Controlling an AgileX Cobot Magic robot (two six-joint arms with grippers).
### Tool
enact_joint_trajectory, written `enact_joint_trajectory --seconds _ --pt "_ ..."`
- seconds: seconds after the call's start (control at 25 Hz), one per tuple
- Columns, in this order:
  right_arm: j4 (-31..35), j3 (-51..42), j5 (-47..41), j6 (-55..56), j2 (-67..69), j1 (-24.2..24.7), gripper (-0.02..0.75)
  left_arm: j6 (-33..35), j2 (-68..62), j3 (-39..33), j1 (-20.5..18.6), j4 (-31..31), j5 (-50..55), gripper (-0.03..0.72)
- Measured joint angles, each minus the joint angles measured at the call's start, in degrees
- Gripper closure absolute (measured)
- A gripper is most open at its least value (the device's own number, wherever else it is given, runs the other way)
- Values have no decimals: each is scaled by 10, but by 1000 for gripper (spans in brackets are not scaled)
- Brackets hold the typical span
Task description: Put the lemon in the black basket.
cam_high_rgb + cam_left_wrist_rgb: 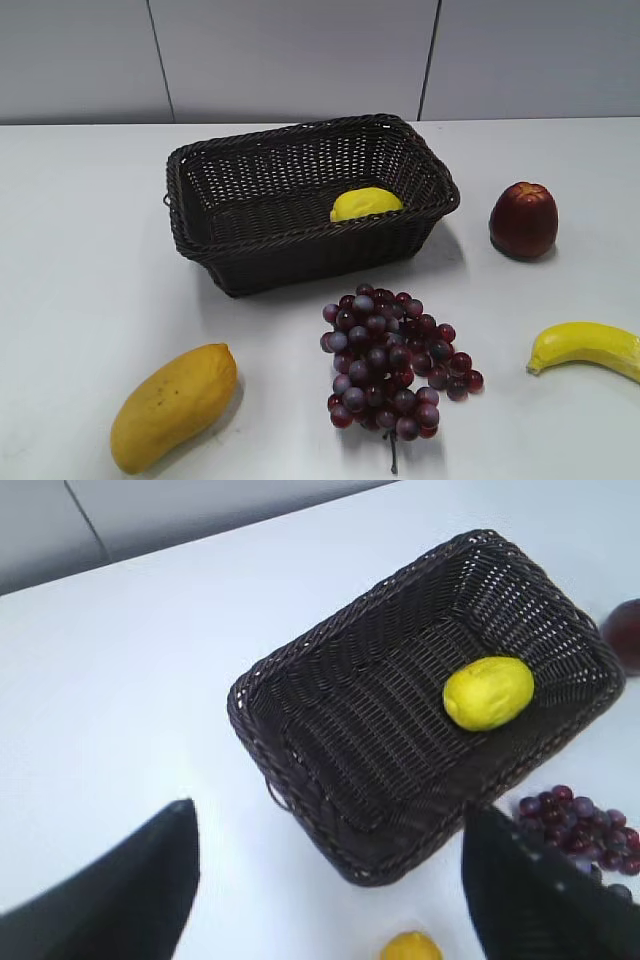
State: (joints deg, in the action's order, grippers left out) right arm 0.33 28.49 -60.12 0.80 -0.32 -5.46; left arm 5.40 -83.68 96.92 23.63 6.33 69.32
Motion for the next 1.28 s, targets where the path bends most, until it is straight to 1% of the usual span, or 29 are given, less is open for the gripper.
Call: enact_joint_trajectory --seconds 0.12,0.28,0.4,0.52,0.6,0.68,0.8,0.96,1.12,1.28 --pt "0 0 0 0 0 0 155 -6 92 -87 0 -15 2 89" --pt "0 0 0 0 0 0 155 -23 216 -248 0 -49 4 97" --pt "-3 0 0 0 0 0 155 -30 326 -381 0 -52 6 97" --pt "0 0 0 0 0 0 155 -31 433 -493 0 -53 8 97" --pt "0 0 0 0 0 0 155 -32 504 -549 0 -53 9 93" --pt "0 0 0 0 0 0 155 -33 577 -608 0 -53 10 65" --pt "0 0 0 0 0 0 155 -33 664 -654 0 -53 11 29" --pt "0 0 0 0 0 0 155 -33 731 -668 0 -52 -1 23" --pt "0 0 0 0 0 0 155 -33 738 -685 0 -51 -48 24" --pt "0 0 0 0 0 0 155 -33 735 -692 0 -51 -65 40"
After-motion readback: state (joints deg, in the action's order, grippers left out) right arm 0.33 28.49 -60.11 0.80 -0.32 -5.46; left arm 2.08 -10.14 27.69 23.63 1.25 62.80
